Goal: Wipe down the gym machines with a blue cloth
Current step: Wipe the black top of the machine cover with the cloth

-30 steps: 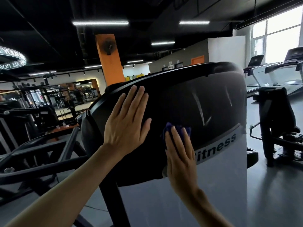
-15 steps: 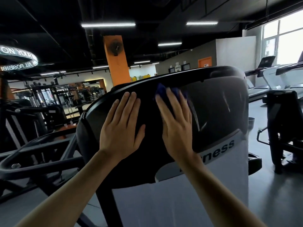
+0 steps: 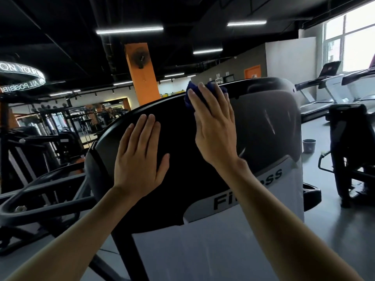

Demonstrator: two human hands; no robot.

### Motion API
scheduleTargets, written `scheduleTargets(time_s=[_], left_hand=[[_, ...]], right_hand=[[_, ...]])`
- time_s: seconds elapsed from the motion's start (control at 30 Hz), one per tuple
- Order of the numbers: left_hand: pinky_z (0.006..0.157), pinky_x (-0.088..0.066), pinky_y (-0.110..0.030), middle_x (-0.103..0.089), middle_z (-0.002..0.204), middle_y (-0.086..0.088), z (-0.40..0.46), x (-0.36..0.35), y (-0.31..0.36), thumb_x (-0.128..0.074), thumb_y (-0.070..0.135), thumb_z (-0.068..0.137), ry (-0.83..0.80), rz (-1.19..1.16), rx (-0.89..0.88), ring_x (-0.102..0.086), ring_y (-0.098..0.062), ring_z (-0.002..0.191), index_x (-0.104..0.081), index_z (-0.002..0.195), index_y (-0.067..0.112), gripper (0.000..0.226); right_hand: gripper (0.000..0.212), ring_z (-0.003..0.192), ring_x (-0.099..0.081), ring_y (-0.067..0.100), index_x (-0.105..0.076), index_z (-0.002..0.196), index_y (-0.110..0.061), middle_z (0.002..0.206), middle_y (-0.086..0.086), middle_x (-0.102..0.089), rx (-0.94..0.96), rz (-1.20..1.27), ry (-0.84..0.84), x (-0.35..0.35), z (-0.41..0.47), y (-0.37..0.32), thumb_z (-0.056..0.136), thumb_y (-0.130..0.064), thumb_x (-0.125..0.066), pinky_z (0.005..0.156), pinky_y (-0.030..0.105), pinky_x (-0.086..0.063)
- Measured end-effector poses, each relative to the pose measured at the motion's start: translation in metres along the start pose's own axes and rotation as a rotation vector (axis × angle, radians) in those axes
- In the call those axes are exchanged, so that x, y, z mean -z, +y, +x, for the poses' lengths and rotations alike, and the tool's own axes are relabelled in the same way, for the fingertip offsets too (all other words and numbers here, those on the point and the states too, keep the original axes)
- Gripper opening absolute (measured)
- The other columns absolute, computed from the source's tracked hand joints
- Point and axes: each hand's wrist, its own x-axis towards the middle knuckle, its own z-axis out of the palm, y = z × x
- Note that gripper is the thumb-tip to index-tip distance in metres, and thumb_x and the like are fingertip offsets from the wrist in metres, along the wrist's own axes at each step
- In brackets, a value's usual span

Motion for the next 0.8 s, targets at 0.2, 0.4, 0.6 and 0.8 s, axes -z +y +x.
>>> scheduleTargets(time_s=[0.2,0.4,0.6,0.8], left_hand=[[0.124,-0.017,-0.066,-0.027,0.163,-0.032,0.003,-0.006,0.022,-0.041,0.048,0.107,0.002,0.046,0.05,-0.021,-0.05,0.154,-0.032,0.162,0.007,0.069],[0.124,-0.014,-0.068,-0.017,0.166,-0.034,0.0,-0.009,0.03,-0.041,0.052,0.106,-0.034,0.068,0.071,-0.012,-0.051,0.156,-0.024,0.164,0.009,0.074],[0.126,-0.01,-0.065,-0.015,0.167,-0.033,0.001,-0.01,0.03,-0.04,0.051,0.106,-0.033,0.058,0.08,-0.01,-0.049,0.157,-0.025,0.164,0.009,0.073],[0.125,-0.015,-0.065,-0.019,0.166,-0.033,-0.001,-0.012,0.03,-0.041,0.047,0.106,0.002,0.048,0.081,-0.015,-0.049,0.156,-0.029,0.163,0.007,0.071]], right_hand=[[0.054,0.158,-0.014,0.03,-0.037,0.158,-0.016,0.168,0.007,-0.027,-0.07,-0.017,-0.001,-0.003,-0.085,0.005,0.105,-0.014,-0.051,0.125,0.054,-0.023],[0.074,0.157,-0.016,0.033,-0.035,0.158,-0.015,0.168,0.009,-0.026,-0.116,-0.037,-0.111,0.006,-0.164,0.018,0.094,0.005,-0.066,0.118,0.059,-0.034],[0.052,0.157,-0.016,0.028,-0.04,0.157,-0.019,0.166,0.004,-0.031,-0.021,0.033,-0.11,0.016,-0.002,0.027,0.105,-0.029,-0.036,0.124,0.052,-0.024],[0.049,0.158,-0.014,0.027,-0.04,0.157,-0.018,0.167,0.004,-0.029,-0.023,0.03,-0.034,0.007,-0.029,0.039,0.109,-0.027,-0.04,0.125,0.052,-0.022]])
